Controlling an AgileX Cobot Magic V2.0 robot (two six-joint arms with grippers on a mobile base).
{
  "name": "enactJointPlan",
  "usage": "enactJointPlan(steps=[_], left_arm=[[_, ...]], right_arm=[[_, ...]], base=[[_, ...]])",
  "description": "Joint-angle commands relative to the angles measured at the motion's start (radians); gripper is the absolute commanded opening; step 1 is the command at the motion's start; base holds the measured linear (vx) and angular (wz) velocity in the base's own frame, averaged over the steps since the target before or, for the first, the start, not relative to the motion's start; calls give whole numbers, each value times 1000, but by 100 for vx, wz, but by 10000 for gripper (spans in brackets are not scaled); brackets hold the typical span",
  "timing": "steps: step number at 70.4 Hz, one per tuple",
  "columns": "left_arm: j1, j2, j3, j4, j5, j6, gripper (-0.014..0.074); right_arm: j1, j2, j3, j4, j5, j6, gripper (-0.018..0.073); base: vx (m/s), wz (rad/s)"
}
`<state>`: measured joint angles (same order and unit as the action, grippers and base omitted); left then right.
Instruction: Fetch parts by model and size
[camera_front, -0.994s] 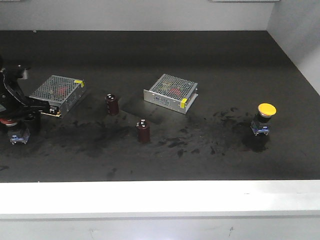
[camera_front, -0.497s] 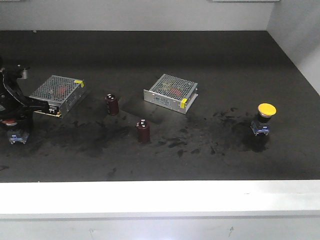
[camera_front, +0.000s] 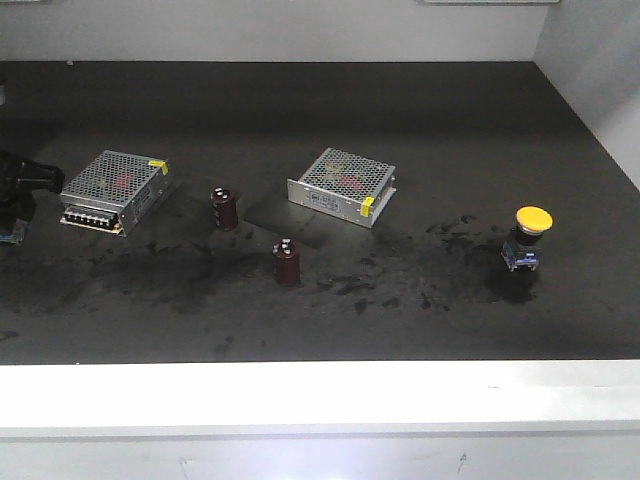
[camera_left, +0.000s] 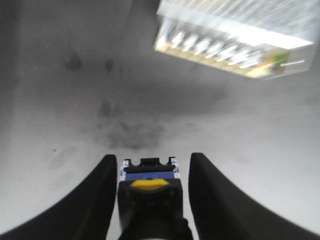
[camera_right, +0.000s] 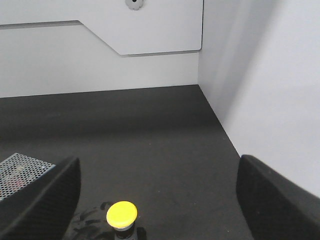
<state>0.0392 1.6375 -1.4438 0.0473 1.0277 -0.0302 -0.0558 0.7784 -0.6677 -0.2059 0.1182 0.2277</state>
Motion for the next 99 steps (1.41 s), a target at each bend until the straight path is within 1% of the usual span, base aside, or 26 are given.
enactJointPlan(steps=[1,7,13,16,17,20,26,33,37,44,54,63,66,73,83,99], left_arm=[[1,-129,65,-10,-136,-2,-5],[1,-199,154,-10,-219,0,-5],[1,-281,245,-19,-306,30,-5],[1,-324,291,-21,-353,30,-5],[1,-324,291,-21,-353,36,-5],[1,-375,349,-29,-412,47,-5],[1,-461,424,-47,-479,58,-5],[1,-555,515,-47,-553,66,-5],[1,-615,557,-67,-585,68,-5],[-1,-723,635,-74,-610,68,-5],[-30,-861,729,-69,-657,78,-4],[-58,-971,807,-69,-660,113,-4],[-60,-1004,829,-70,-661,126,-4],[-60,-1064,877,-70,-669,129,-4],[-60,-1161,957,-70,-717,127,-4],[-60,-1294,1012,-70,-751,125,-4]], right_arm=[[-7,-3,-35,-7,-79,-1,591],[-7,-3,-35,-7,-79,-1,591],[-7,-3,-35,-7,-79,-1,591],[-7,-3,-34,-7,-78,-1,591],[-7,-3,-34,-7,-78,-1,591],[-7,-3,-34,-7,-78,-1,591],[-7,-3,-34,-7,-78,-1,591],[-7,-3,-34,-7,-79,-1,591],[-7,-3,-34,-7,-79,-1,591],[-7,-3,-34,-7,-81,-1,591],[-7,-3,-34,-7,-109,0,591],[-7,-3,-34,-7,-134,0,591],[-7,-3,-34,-7,-139,0,591],[-7,-3,-34,-7,-151,0,591],[-7,-3,-34,-7,-156,0,591],[2,-1,-34,-7,-166,0,591]], base=[[0,0],[0,0],[0,0],[0,0],[0,0],[0,0],[0,0],[0,0],[0,0],[0,0],[0,0],[0,0],[0,0],[0,0],[0,0],[0,0]])
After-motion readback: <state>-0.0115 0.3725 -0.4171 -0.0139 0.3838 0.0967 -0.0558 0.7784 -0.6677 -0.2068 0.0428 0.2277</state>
